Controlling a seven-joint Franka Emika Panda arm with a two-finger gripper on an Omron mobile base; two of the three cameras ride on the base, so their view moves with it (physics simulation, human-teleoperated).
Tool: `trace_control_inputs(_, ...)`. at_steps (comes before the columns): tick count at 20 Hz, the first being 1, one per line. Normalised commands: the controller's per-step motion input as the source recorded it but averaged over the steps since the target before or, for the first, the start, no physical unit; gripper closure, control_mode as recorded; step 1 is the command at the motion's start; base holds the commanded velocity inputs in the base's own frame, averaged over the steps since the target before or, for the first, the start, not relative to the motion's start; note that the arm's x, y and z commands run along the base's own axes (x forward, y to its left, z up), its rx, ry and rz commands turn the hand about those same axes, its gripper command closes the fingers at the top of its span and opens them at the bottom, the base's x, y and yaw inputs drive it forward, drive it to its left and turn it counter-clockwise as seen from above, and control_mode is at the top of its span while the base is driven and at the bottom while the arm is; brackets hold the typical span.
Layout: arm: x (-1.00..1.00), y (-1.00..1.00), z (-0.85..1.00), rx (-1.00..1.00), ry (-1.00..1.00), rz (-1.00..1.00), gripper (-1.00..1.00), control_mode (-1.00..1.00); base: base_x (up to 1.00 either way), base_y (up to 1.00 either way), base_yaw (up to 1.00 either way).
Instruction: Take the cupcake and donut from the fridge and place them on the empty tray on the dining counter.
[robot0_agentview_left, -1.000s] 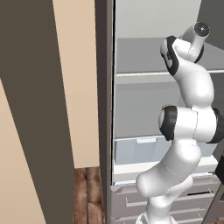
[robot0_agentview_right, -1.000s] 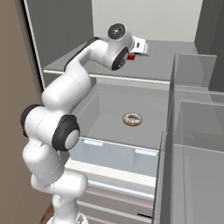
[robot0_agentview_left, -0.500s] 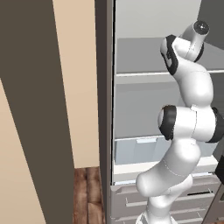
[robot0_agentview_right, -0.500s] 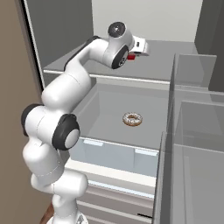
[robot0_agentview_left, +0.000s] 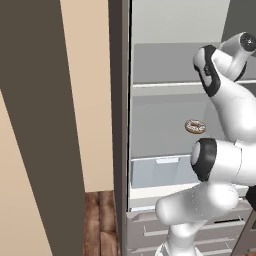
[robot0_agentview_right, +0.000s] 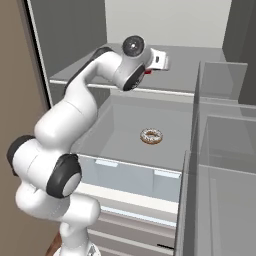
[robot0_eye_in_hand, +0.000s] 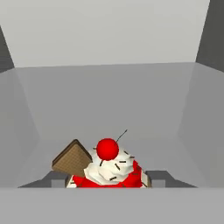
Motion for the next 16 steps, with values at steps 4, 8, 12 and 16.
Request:
trace_control_inputs(4,-0.86,0.28,0.22,-0.02,-0.14,0.11,1.0,-1.0,0.0,0.0,0.0)
trace_control_inputs(8,-0.88,0.41,0.66,-0.08,-0.07,0.19,1.0,-1.0,0.0,0.0,0.0)
trace_control_inputs(12,-0.98,0.35,0.34,-0.1,-0.01,0.2,1.0,-1.0,0.0,0.0,0.0)
trace_control_inputs(16,-0.98,0.47,0.14,-0.11,0.0,0.19,1.0,-1.0,0.0,0.0,0.0)
